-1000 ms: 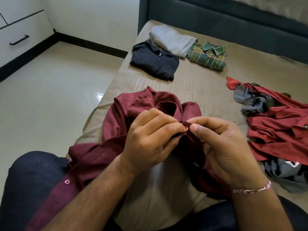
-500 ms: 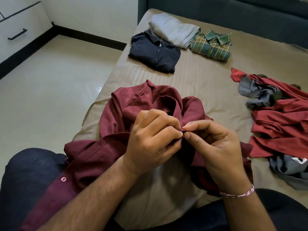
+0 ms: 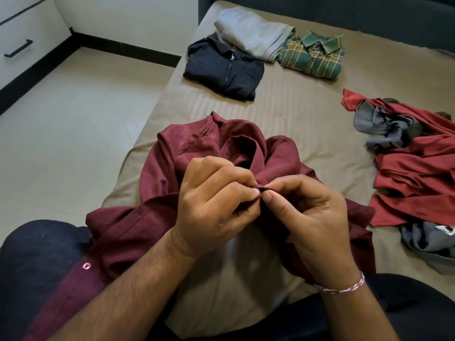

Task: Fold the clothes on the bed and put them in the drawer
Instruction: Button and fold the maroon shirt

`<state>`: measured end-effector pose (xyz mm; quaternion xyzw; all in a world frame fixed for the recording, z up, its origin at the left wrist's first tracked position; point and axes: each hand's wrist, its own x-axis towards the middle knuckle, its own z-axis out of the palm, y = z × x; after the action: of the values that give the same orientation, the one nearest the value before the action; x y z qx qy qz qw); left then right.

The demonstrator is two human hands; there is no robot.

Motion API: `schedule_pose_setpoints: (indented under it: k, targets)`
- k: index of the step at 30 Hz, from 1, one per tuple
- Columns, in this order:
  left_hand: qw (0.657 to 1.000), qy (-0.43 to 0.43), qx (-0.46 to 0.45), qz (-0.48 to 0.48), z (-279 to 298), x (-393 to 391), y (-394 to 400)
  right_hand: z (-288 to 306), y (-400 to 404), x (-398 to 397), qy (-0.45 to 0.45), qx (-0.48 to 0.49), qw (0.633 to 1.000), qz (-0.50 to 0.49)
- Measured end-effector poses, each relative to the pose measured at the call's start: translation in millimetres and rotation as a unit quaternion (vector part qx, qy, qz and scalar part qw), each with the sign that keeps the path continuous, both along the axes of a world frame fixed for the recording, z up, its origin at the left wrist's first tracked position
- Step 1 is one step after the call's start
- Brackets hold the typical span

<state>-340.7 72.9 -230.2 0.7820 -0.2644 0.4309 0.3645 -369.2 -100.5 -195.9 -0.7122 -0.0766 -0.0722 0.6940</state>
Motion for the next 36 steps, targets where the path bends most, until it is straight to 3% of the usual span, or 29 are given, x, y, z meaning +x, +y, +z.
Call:
schedule_pose_setpoints:
  k: [5, 15, 24, 28, 33, 36]
  targets:
    - [1.000, -0.004, -0.004, -0.005, 1, 1, 0, -4, -4, 3, -0.009, -0.045, 0.999, 0.022]
    - [0.999, 0.021, -0.001, -0.038, -2, 1, -3, -11, -3, 2, -0.115, -0.087, 0.989, 0.012]
    - [0.999, 0.032, -0.015, -0.024, -3, 1, 0, -9, 6, -1, -0.140, -0.157, 0.978, -0.014]
    - [0.994, 0.091, -0.041, -0.046, 2, 0, 0, -9, 2, 0, -0.134, -0.156, 0.979, -0.005]
    - [0.954, 0.261, -0.087, -0.117, 12, 2, 7, -10, -7, 5, -0.109, -0.149, 0.983, 0.021]
    - [0.948, 0.282, -0.062, -0.137, 14, 5, 10, -13, -8, 6, -0.107, -0.158, 0.981, 0.023]
